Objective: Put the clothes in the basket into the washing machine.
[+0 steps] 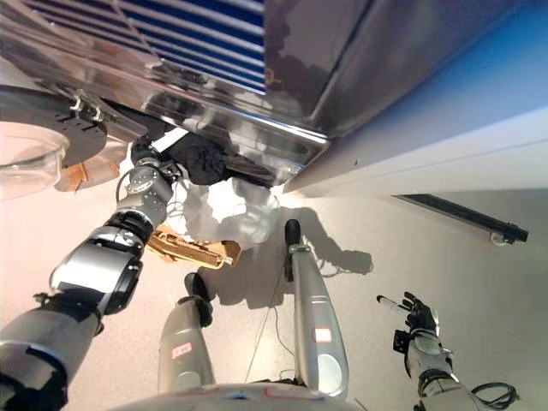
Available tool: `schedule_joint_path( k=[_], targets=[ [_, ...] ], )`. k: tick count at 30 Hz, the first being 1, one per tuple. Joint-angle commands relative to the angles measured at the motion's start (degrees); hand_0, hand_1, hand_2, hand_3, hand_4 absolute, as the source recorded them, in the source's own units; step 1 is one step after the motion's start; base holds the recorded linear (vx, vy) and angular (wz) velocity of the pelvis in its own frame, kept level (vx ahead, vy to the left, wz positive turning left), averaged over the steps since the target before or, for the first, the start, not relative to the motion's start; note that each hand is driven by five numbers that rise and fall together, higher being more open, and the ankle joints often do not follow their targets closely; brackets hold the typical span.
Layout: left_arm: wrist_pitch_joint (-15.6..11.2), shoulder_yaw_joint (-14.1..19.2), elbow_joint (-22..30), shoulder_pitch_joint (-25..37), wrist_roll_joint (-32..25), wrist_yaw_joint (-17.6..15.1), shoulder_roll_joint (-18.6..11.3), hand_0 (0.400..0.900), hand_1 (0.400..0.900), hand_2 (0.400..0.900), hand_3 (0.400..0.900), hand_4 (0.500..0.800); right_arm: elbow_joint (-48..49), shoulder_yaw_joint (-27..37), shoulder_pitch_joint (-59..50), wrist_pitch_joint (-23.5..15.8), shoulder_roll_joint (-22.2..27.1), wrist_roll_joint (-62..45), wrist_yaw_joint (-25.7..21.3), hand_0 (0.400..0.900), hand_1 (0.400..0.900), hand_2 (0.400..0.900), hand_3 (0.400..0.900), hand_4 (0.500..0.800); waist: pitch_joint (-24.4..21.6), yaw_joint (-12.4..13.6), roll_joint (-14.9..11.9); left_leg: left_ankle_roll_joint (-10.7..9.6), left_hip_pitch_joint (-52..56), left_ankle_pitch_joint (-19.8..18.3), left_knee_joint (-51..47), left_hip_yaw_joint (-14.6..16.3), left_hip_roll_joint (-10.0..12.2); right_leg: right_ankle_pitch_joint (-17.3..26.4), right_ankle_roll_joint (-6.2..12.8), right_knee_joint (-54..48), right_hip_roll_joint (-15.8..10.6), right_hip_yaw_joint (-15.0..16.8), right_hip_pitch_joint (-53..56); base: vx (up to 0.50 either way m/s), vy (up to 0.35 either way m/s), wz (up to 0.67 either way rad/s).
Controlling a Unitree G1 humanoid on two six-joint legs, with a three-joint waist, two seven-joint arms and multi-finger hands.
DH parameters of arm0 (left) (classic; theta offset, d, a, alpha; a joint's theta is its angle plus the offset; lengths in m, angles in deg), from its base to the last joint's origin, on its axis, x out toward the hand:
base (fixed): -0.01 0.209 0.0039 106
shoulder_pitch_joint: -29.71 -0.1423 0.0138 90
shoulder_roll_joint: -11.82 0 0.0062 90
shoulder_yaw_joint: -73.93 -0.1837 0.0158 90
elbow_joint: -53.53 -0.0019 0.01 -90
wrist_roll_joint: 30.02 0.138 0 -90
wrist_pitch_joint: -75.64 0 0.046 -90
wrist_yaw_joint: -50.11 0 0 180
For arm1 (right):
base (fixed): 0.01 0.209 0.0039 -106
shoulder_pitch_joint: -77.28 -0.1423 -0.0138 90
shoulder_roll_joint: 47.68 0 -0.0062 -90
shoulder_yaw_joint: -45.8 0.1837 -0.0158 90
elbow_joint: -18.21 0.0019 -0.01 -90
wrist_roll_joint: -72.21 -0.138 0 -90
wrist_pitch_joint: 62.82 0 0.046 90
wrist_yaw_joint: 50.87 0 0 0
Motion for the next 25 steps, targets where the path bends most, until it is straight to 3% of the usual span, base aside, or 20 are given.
schedule_joint_path(
  k=[1,9,16,25],
  targets=[
    [-6.3,1.1,1.9,0.8,1.4,0.1,-1.7,0.9,0.9,0.9,0.9,0.8,-0.7,-0.8,9.9,-1.0,2.5,-0.8,-1.9,0.9,0.9,0.9,0.9,0.8,-7.0,-0.1,1.3,3.4,-0.2,1.5,-1.3,-0.8,-1.6,0.3,6.12,-4.8,0.8,3.0,4.7,0.02,-0.036,-0.02],
    [-6.3,0.8,1.6,-0.1,1.9,1.2,-2.8,0.9,0.9,0.9,0.9,0.8,-1.4,-0.9,10.0,-1.1,2.8,-0.6,-1.7,0.9,0.9,0.9,0.9,0.8,-7.6,0.3,1.7,3.3,0.6,2.1,-2.2,-0.6,-1.4,0.3,5.97,-5.3,1.3,3.1,5.2,0.01,-0.01,-0.02],
    [-6.0,2.5,0.3,-0.3,-2.4,2.0,-1.9,0.9,0.9,0.9,0.9,0.8,-2.2,-0.5,10.5,-0.9,2.5,-0.8,-1.5,0.9,0.9,0.9,0.9,0.8,-8.9,0.6,1.8,3.2,-0.4,2.4,-2.3,-1.0,-1.1,0.5,5.96,-5.7,1.4,2.9,4.9,0.01,-0.008,0.01],
    [-5.7,2.3,0.2,-1.5,-2.2,2.5,-1.3,0.9,0.9,0.9,0.9,0.8,-0.3,-1.0,11.9,-1.5,2.5,-0.9,-1.2,0.9,0.9,0.9,0.9,0.8,-9.6,0.8,1.9,3.1,-0.9,3.0,-2.7,-1.7,-1.3,0.6,5.8,-6.2,1.3,2.5,4.8,0.01,-0.011,0.03]
  ],
)
